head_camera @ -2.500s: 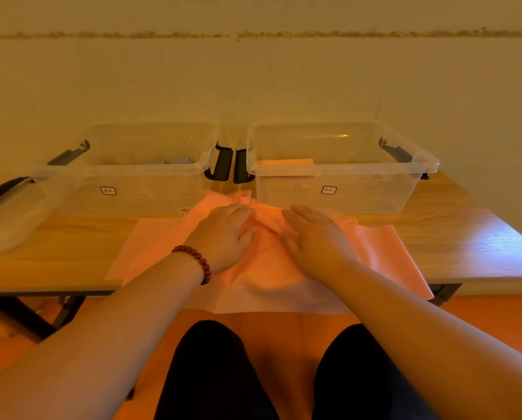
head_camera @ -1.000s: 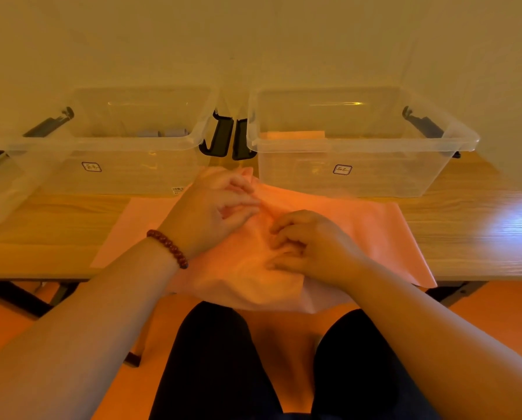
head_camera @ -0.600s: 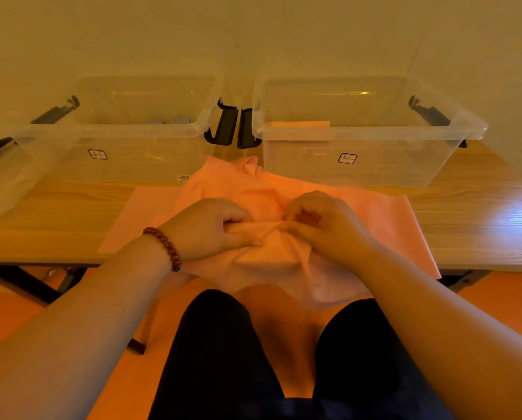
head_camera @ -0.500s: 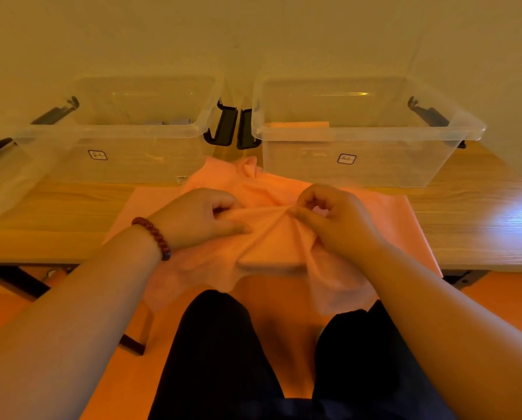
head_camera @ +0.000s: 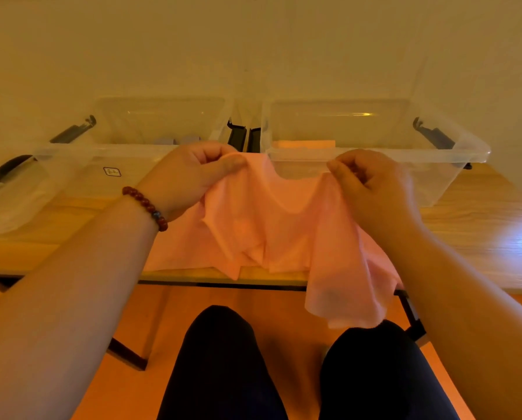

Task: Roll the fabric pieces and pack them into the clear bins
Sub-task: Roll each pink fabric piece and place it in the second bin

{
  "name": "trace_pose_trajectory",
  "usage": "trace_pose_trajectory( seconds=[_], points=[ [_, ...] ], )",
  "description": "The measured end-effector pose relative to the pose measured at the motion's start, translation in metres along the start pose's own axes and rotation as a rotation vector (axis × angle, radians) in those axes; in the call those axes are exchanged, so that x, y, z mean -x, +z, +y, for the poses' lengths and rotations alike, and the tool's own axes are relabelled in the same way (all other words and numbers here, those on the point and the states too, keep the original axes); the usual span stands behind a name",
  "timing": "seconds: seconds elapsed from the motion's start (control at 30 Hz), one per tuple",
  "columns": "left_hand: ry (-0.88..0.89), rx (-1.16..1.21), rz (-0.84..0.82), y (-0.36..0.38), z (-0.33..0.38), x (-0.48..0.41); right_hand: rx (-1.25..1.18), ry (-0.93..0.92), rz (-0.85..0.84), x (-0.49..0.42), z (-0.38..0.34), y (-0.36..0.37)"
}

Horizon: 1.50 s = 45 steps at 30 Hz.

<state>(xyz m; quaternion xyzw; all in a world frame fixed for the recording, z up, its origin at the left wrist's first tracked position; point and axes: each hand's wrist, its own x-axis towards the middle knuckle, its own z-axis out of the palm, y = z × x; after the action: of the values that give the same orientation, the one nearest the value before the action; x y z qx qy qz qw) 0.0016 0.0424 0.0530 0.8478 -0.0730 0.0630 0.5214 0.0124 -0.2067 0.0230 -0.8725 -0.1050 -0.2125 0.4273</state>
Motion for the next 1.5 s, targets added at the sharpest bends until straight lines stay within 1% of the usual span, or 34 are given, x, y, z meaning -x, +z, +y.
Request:
trace_pose_trajectory(
  seconds=[0.07, 0.1, 0.23, 0.27, 0.37, 0.47, 0.53, 0.6, 0.67, 0.73, 0.8, 0.9, 0.93, 0.97, 1.0, 1.1, 1.17, 1.2, 1.27, 1.33, 1.43, 1.5],
  points=[
    [0.065, -0.011, -0.039, 0.004, 0.013, -0.008, 0.008, -0.075, -0.017, -0.003, -0.012, 0.003],
    [0.094, -0.024, -0.061, 0.006, 0.019, -0.013, -0.045, -0.088, -0.045, -0.004, -0.018, 0.005],
    [0.190, -0.095, -0.141, 0.017, 0.041, -0.025, -0.203, -0.014, -0.263, -0.016, -0.031, 0.017],
    [0.201, -0.089, -0.151, 0.018, 0.044, -0.027, -0.227, -0.009, -0.278, -0.018, -0.031, 0.020],
    [0.162, -0.115, -0.171, 0.014, 0.043, -0.033, -0.337, 0.035, -0.186, -0.023, -0.031, 0.022],
    [0.032, -0.238, -0.280, 0.000, 0.035, -0.031, -0.415, 0.127, -0.102, -0.027, -0.029, 0.017],
    [-0.041, -0.214, -0.329, -0.009, 0.028, -0.029, -0.467, 0.154, -0.051, -0.030, -0.029, 0.012],
    [-0.086, -0.071, -0.292, -0.015, 0.022, -0.028, -0.481, 0.167, -0.013, -0.031, -0.029, 0.007],
    [-0.099, 0.080, -0.200, -0.017, 0.018, -0.028, -0.434, 0.175, 0.009, -0.033, -0.027, 0.003],
    [-0.076, 0.132, -0.132, -0.015, 0.016, -0.030, -0.398, 0.153, 0.015, -0.035, -0.028, 0.003],
    [-0.026, 0.081, -0.137, -0.009, 0.020, -0.029, -0.416, 0.122, -0.045, -0.035, -0.033, 0.004],
    [0.057, 0.035, -0.178, 0.005, 0.036, -0.029, -0.374, 0.093, -0.227, -0.035, -0.040, 0.009],
    [0.078, 0.036, -0.175, 0.008, 0.041, -0.030, -0.348, 0.084, -0.263, -0.035, -0.044, 0.010],
    [0.088, 0.038, -0.167, 0.009, 0.045, -0.032, -0.340, 0.061, -0.258, -0.037, -0.046, 0.011],
    [0.082, 0.041, -0.166, 0.008, 0.048, -0.034, -0.355, 0.064, -0.208, -0.039, -0.049, 0.011],
    [-0.022, 0.071, -0.223, -0.005, 0.046, -0.036, -0.420, 0.104, -0.039, -0.051, -0.048, -0.004],
    [-0.075, 0.125, -0.237, -0.012, 0.041, -0.036, -0.440, 0.108, 0.024, -0.059, -0.047, -0.018],
    [-0.069, 0.160, -0.222, -0.013, 0.040, -0.037, -0.429, 0.089, 0.040, -0.063, -0.047, -0.022],
    [-0.040, 0.179, -0.150, -0.012, 0.039, -0.040, -0.389, 0.043, 0.052, -0.068, -0.048, -0.027],
    [-0.025, 0.112, -0.092, -0.009, 0.043, -0.043, -0.354, 0.005, 0.031, -0.071, -0.051, -0.024],
    [0.024, 0.033, -0.103, 0.000, 0.054, -0.044, -0.348, -0.003, -0.020, -0.073, -0.057, -0.015],
    [0.079, 0.066, -0.161, 0.009, 0.064, -0.042, -0.367, -0.029, -0.068, -0.073, -0.058, -0.007]
  ],
)
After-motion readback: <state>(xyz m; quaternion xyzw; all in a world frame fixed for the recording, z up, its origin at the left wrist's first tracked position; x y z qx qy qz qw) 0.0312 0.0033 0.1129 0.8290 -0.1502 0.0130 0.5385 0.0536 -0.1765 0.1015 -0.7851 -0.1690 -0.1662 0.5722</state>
